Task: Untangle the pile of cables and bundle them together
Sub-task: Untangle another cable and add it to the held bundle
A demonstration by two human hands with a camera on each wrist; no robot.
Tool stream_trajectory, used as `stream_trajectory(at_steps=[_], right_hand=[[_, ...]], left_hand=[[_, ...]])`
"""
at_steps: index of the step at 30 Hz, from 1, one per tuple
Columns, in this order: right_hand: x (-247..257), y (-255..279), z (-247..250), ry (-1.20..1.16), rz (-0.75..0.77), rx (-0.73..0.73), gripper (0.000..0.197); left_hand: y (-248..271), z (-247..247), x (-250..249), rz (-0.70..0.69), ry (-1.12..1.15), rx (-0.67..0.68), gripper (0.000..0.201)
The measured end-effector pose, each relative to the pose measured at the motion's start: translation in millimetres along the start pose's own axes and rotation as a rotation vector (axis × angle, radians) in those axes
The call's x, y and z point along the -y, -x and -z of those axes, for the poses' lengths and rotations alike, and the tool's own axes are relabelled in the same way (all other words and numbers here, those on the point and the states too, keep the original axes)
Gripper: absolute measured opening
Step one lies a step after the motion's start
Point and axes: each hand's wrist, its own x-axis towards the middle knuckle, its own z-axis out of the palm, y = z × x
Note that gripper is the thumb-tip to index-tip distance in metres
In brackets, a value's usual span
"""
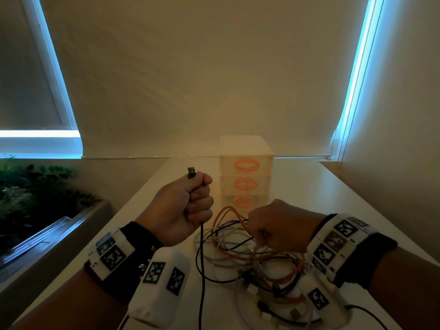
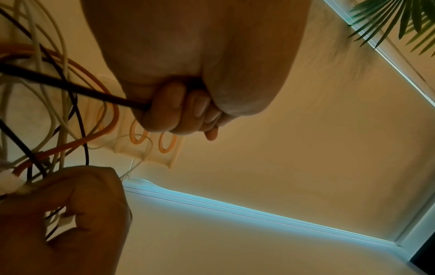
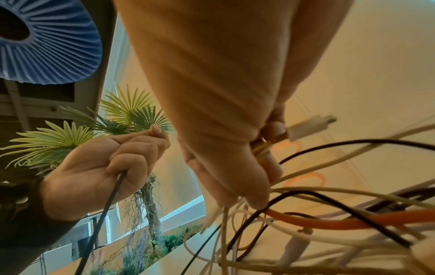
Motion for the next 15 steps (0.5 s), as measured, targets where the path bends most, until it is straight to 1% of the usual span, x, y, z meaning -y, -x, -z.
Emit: stream_trajectory(at_steps=[1,3,7,10,13,15], right_hand=[[0.4,0.0,0.0,0.022,0.018,-0.048,0.014],[-0.1,-0.1,-0.2,0.039,0.007,-0.08,0.014],[0.8,-2.8,2.3,-0.145,-0.039,-0.052,0.012],[1.9,-3.9,0.7,-0.184,-0.064,-0.088,0.013],[2.4,-4.4,-0.9,-0.213,-0.098,-0.125,0.022],[1.8,-5.2,-1.4,-0.252,-0.115,-0.142,0.022]], left_hand=[[0.3,-0.5,0.4,0.003,0.001,0.002,0.03],[0.8,-1.8,1.6,0.011,-0.001,0.008,0.029],[1.1,-5.3,4.5,0.018,-0.006,0.007,0.029],[1.2,-6.6,5.7,0.018,-0.006,-0.003,0.029],[1.2,-6.6,6.3,0.02,-0.005,-0.012,0.029],[1.4,-5.7,6.6,0.024,0.001,-0.016,0.028]])
